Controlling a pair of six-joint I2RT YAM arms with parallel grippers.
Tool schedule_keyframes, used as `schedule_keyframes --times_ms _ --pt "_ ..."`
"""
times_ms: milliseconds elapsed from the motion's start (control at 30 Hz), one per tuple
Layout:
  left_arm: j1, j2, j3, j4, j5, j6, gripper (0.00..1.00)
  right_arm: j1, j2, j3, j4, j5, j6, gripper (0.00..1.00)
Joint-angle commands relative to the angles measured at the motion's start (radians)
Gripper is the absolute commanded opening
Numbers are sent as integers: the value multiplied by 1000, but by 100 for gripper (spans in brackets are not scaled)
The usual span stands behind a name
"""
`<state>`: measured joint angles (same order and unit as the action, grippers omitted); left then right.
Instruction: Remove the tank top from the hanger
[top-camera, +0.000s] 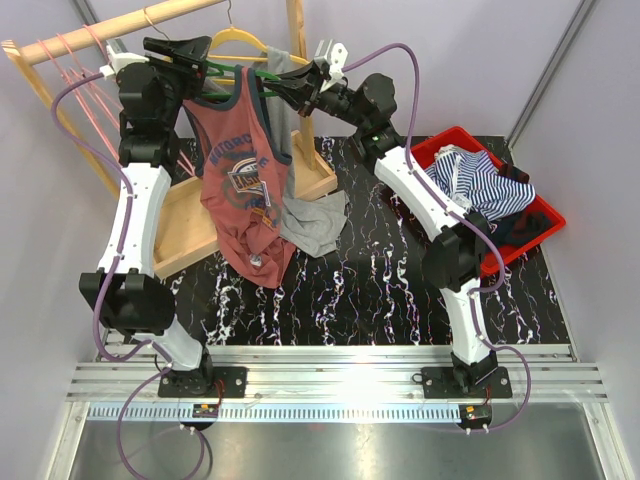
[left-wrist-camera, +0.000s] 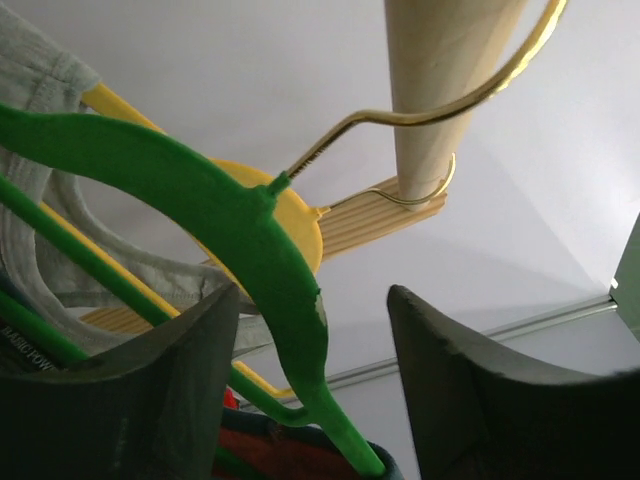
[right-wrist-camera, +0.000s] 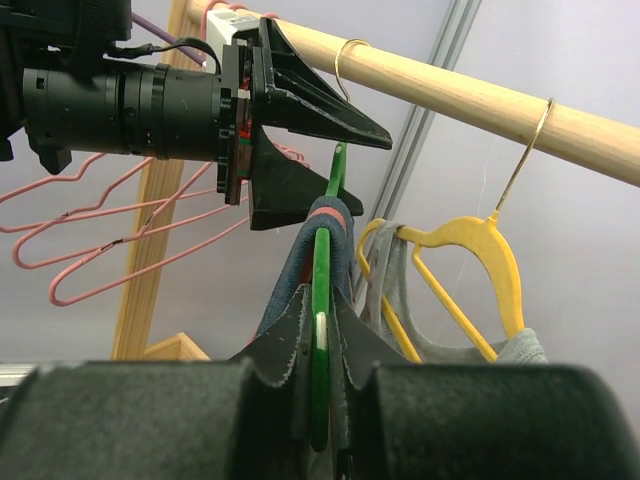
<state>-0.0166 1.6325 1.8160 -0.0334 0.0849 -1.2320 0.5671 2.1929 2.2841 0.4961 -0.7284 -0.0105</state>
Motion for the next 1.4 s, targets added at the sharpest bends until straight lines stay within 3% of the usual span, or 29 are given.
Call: schedule_keyframes --times_ms 0,133,800,1367 --pt "3 -6 49 102 53 19 60 -3 -67 0 33 -42 4 0" --pt "3 -11 48 161 75 51 50 -3 -65 -2 35 -40 4 0" --pt "3 -69 -35 317 125 72 46 -6 -74 -23 35 -31 7 0" --pt "-6 -167 -150 380 233 83 43 -16 -209 -297 194 -157 49 0"
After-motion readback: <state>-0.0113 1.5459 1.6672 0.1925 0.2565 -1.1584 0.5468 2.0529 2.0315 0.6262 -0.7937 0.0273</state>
